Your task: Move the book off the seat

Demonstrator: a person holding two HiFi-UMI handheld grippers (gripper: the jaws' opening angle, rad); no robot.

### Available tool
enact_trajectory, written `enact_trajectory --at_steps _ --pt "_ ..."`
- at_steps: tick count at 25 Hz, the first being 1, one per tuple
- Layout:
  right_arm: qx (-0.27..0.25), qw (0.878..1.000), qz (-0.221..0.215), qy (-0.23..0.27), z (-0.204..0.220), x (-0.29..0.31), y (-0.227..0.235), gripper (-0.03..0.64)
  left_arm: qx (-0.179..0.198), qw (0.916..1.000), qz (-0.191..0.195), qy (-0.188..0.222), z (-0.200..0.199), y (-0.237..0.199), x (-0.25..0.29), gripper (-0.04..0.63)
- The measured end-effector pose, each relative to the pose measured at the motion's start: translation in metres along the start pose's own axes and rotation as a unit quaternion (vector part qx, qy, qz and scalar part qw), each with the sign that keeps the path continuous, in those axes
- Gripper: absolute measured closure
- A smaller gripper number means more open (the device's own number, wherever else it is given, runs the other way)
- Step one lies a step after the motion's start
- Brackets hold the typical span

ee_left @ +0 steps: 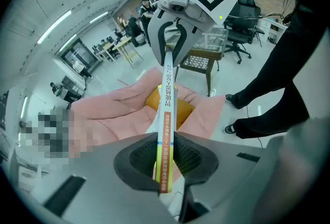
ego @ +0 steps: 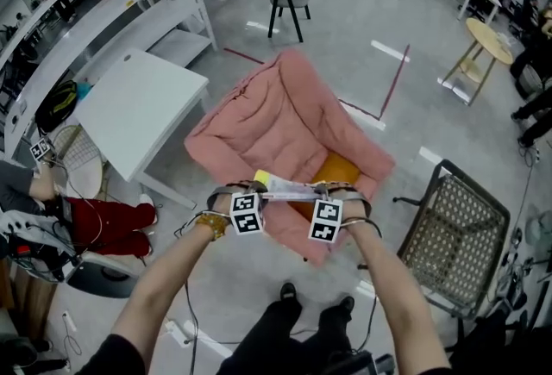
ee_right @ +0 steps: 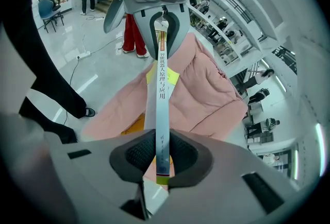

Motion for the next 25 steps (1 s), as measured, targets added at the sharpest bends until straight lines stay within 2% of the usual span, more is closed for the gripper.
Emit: enact_trajectory --at_steps 6,25 --pt "0.004 1.000 0.012 0.001 0.013 -0.013 0.002 0.546 0.014 0.9999 -0.003 0.001 -0.018 -0.002 0.001 0.525" --pt "0.030 0.999 0.029 -0.011 0.106 -0.072 -0.011 0.546 0.052 0.9986 0.004 0.012 -0.123 0.014 0.028 0.525"
Point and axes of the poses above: the fingertips, and each gripper's own axes: x forward along the fingers, y to its right, z out of its underside, the point moved 2 cm from there along -x, backward along the fingers, and after that the axes turned 8 degrees about y, right-handed, at the moved point
